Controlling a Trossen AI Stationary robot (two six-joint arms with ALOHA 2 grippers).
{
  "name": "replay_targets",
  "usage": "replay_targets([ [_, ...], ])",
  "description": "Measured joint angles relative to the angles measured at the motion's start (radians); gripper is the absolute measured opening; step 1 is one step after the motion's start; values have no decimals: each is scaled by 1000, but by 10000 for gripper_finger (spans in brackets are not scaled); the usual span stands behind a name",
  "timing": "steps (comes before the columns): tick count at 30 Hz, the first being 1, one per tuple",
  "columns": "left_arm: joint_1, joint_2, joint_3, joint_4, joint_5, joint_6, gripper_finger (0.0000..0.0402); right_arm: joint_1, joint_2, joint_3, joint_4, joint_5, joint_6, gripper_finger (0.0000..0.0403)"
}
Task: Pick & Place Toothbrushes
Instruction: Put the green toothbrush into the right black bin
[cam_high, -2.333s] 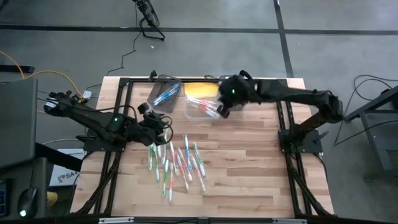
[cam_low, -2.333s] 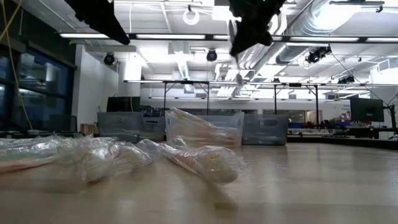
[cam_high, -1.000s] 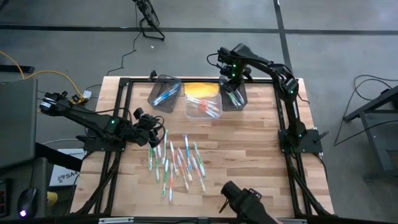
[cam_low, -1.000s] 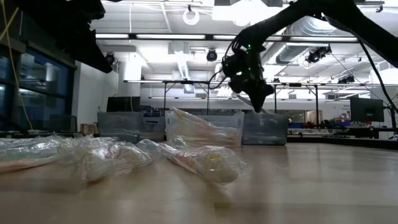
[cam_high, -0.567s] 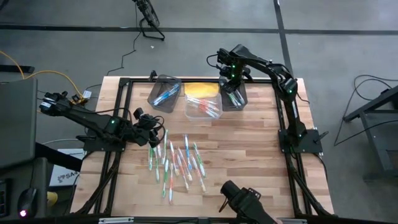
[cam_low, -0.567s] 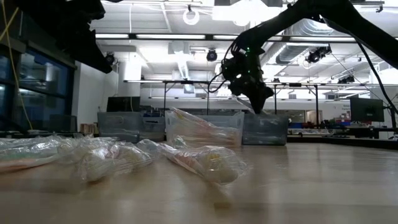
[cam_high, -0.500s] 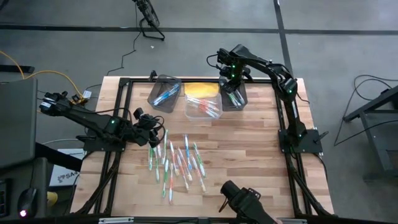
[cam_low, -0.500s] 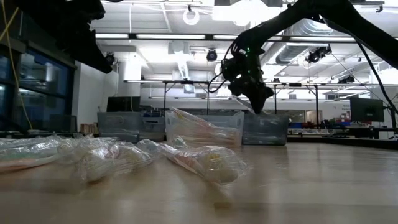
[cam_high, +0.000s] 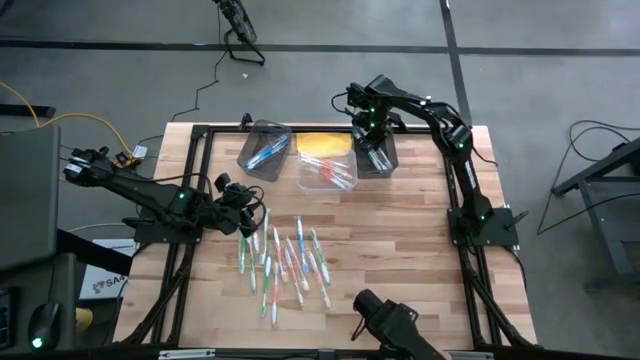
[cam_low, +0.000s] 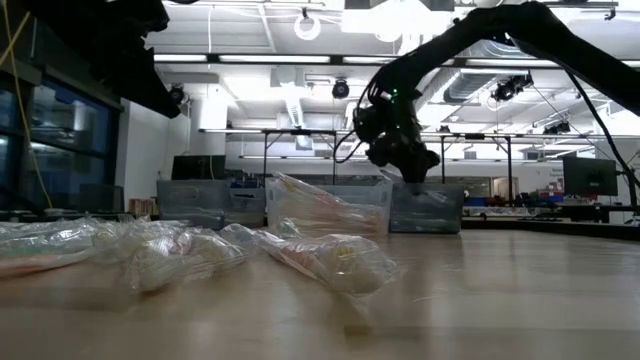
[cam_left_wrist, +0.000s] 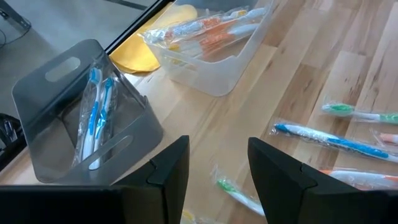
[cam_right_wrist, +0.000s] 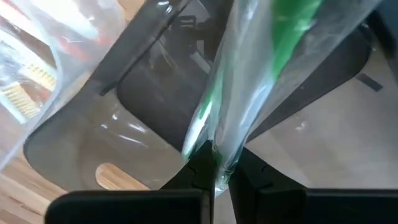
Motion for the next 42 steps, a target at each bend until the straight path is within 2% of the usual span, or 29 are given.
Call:
replay_targets([
  [11,0,0,0,0,0,0,159,0,-2,0,-26,-15,25,35],
  [16,0,0,0,0,1,-1,159,0,-2,0,-53,-49,27,90],
  [23,0,0,0,-1,1,-9,159,-5,-16,0,-79,2,51,180],
  [29,0,0,1,-4,19,-14,159,2,-131,0,-75,-11,60,202],
  [34,0,0,1,-15,19,-20,159,74,-231,1,0,-60,143,198],
  [39,0,0,1,-35,18,-21,159,232,-295,-42,76,-47,242,187],
  [42,0,0,1,-53,16,-27,159,340,-327,-89,110,10,331,179],
])
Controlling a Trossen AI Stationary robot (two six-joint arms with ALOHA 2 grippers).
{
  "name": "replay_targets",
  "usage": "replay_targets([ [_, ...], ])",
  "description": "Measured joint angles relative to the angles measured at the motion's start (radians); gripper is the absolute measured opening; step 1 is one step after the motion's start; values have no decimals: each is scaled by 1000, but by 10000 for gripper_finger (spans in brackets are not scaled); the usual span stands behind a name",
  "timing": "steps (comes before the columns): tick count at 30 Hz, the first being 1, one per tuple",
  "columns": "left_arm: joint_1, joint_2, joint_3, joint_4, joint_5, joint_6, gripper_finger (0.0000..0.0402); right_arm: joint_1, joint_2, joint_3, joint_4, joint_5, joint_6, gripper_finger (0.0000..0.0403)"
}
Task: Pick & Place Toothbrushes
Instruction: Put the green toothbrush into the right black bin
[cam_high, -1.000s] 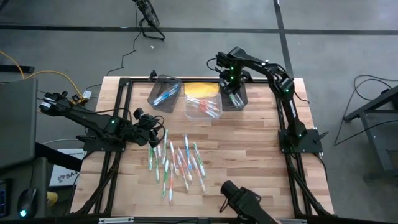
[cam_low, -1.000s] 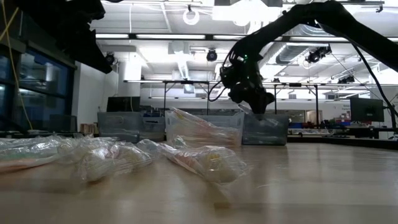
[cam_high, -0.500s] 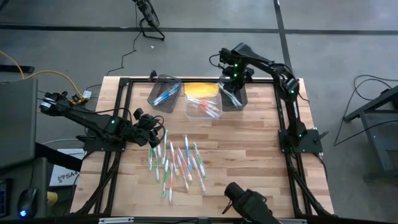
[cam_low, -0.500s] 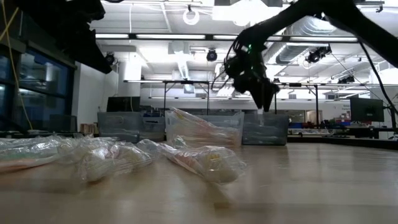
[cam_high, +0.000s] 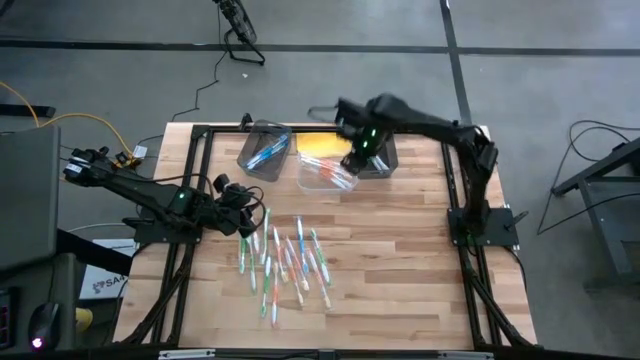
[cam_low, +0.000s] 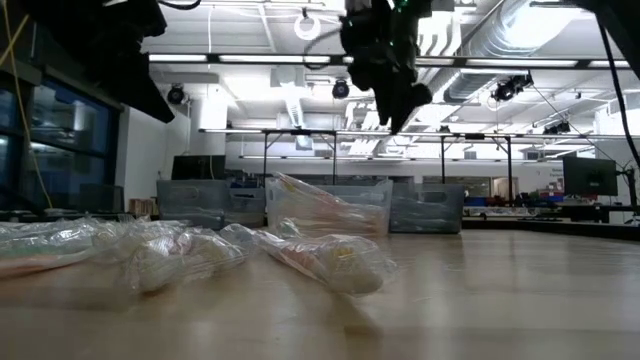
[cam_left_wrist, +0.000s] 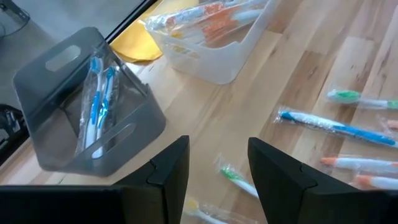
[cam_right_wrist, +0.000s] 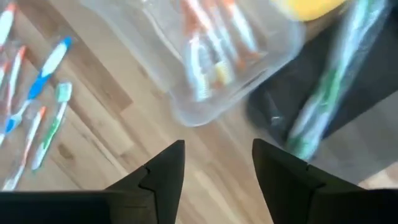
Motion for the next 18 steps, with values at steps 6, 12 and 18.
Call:
replay_targets([
  [6,0,0,0,-24,-19,-26,159,231,-23,-98,63,187,215,165],
  [12,0,0,0,-32,-13,-15,159,408,-23,-200,305,250,386,154],
  [18,0,0,0,-35,-11,-15,159,498,-23,-341,603,264,522,152],
])
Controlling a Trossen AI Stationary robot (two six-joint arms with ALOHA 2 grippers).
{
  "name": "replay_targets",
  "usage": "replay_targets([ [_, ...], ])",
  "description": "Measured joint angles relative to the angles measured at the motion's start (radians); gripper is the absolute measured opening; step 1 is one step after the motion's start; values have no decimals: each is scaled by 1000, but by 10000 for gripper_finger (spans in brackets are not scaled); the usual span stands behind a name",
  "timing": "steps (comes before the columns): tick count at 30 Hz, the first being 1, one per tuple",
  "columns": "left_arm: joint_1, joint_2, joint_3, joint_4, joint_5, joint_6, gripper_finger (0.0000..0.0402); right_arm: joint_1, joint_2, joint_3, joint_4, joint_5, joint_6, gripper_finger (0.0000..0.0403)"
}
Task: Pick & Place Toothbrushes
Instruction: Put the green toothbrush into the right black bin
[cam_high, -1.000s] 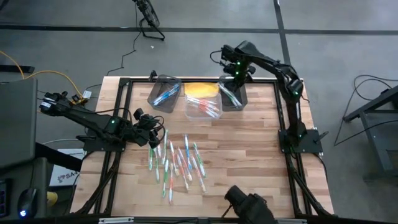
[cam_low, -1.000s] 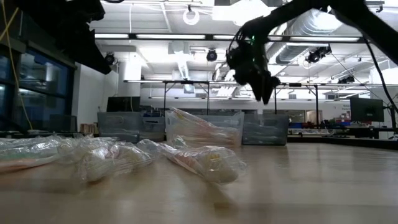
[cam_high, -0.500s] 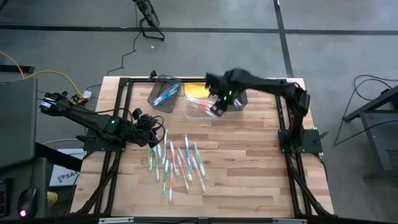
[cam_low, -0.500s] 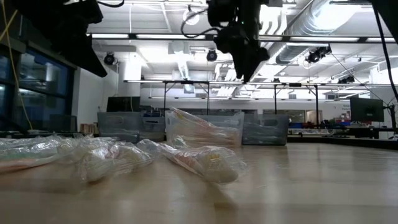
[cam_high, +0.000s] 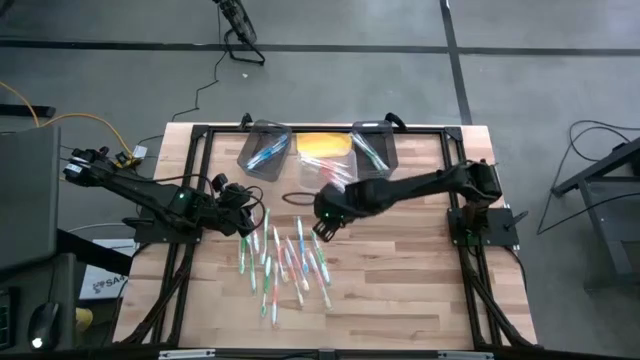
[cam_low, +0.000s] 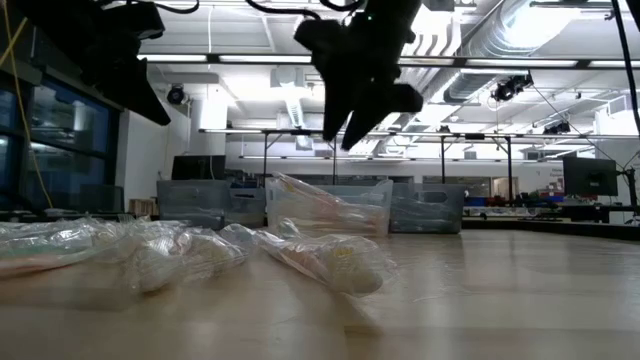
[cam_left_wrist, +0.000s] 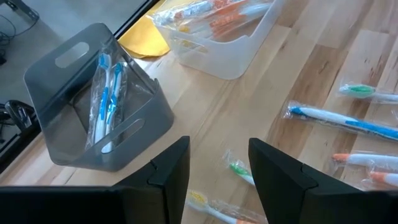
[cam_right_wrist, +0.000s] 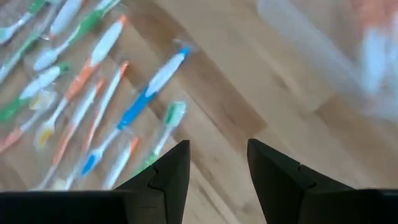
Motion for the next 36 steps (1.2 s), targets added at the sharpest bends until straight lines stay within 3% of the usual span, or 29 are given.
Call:
replay_targets([
  [4,0,0,0,0,1,0,159,23,0,-80,133,85,76,160],
  [13,0,0,0,11,30,-5,159,93,53,-207,412,166,89,177],
  [27,0,0,0,12,69,-27,159,189,193,-208,550,354,130,174],
  [36,0,0,0,12,72,-31,159,194,266,-206,636,363,116,173],
])
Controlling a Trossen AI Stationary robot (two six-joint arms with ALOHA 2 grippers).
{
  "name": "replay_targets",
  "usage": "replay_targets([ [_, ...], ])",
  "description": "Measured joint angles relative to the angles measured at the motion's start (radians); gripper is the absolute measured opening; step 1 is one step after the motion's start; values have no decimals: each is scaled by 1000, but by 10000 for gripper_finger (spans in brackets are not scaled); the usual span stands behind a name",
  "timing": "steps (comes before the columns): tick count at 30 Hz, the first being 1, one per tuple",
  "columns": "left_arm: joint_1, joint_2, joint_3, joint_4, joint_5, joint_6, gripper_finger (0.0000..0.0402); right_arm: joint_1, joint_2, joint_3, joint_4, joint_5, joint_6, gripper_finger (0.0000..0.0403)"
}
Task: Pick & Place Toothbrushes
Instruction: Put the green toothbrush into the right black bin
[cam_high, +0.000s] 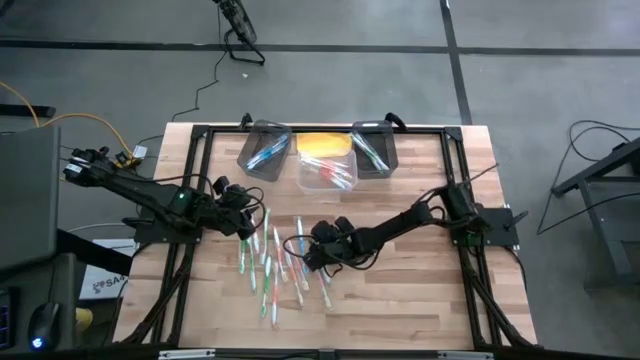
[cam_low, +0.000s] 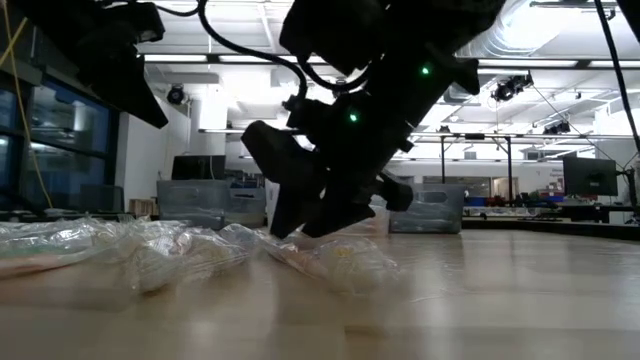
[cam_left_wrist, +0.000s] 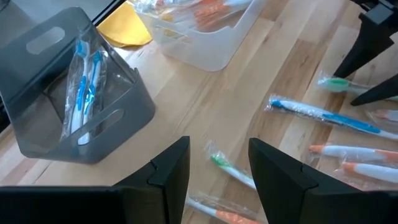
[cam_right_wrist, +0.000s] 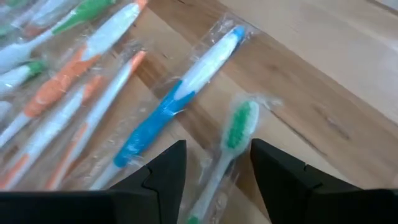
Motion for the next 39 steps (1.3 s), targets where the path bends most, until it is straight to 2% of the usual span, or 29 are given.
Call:
replay_targets([
  [4,0,0,0,0,0,0,159,0,2,0,-4,2,-1,145],
  [12,0,0,0,0,0,0,159,-3,2,0,-10,-21,-20,16],
  [16,0,0,0,0,0,0,159,-5,-23,-1,-43,-80,-45,11],
  [18,0,0,0,-1,-1,0,159,-15,-58,-2,-105,-143,-58,8],
  [21,0,0,0,-2,-1,0,159,-28,-139,-3,-194,-181,-83,7],
  [31,0,0,-1,-6,-8,4,159,-176,-415,-2,-545,-167,-233,5],
  [39,0,0,-1,-3,-8,4,159,-389,-483,-1,-551,-155,-417,4],
])
